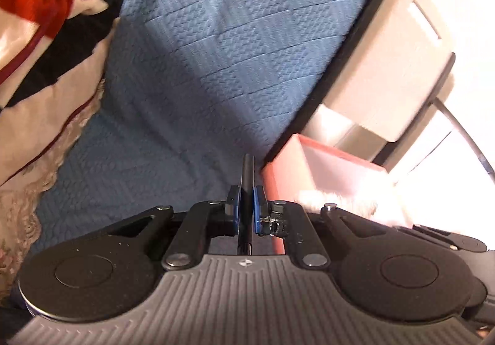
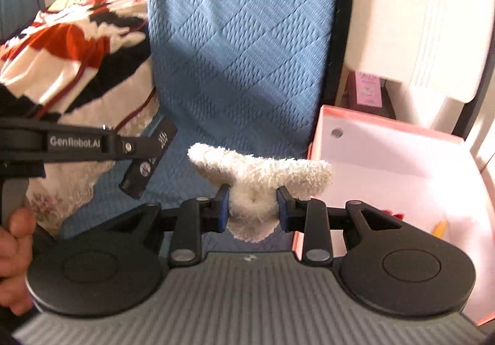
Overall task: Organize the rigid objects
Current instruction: 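Carry the plush toy and USB stick over the pink box with both tools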
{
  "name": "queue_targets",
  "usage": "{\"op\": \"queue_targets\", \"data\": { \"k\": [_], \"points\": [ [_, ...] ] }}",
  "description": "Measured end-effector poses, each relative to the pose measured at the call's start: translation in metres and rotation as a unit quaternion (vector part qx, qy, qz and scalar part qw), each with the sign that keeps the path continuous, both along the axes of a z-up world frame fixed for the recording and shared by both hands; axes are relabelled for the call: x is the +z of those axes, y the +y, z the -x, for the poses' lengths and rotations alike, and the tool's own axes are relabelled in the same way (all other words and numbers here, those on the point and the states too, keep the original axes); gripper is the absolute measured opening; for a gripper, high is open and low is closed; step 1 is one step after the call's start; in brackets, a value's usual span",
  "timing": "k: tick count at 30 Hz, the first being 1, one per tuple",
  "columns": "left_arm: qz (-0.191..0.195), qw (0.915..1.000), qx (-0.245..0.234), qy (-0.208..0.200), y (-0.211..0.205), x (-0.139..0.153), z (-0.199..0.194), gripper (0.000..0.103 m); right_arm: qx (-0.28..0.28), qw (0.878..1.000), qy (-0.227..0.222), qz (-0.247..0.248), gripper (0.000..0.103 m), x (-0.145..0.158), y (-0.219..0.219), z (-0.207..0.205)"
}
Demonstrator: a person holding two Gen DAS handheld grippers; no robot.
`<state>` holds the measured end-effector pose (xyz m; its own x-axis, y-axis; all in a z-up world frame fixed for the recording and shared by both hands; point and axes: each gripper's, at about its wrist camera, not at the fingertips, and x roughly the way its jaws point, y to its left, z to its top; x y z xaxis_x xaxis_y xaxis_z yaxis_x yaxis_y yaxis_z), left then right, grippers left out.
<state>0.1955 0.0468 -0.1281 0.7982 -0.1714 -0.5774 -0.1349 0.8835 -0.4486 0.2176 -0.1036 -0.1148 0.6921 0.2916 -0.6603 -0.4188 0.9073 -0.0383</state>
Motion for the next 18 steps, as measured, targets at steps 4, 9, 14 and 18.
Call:
{"op": "queue_targets", "data": {
  "k": [4, 9, 14, 18],
  "points": [
    [0.004, 0.9998, -0.017, -0.013, -0.020, 0.015, -0.007, 0.011, -0.003, 1.000, -0.016, -0.005, 0.034, 0.015, -0.009, -0.004],
    [0.013, 0.9991, -0.025, -0.031, -0.038, 0.037, -0.016, 0.011, -0.007, 0.999, -0.029, -0.011, 0.034, 0.033, -0.023, -0.006],
    [0.017, 0.9980, -0.035, -0.050, -0.053, 0.060, -0.024, 0.011, -0.009, 0.999, -0.036, -0.026, 0.034, 0.049, -0.039, -0.009],
    [0.020, 0.9968, -0.050, -0.058, -0.069, 0.070, -0.028, 0.011, -0.020, 0.998, -0.049, -0.025, 0.034, 0.058, -0.053, -0.009]
  ]
}}
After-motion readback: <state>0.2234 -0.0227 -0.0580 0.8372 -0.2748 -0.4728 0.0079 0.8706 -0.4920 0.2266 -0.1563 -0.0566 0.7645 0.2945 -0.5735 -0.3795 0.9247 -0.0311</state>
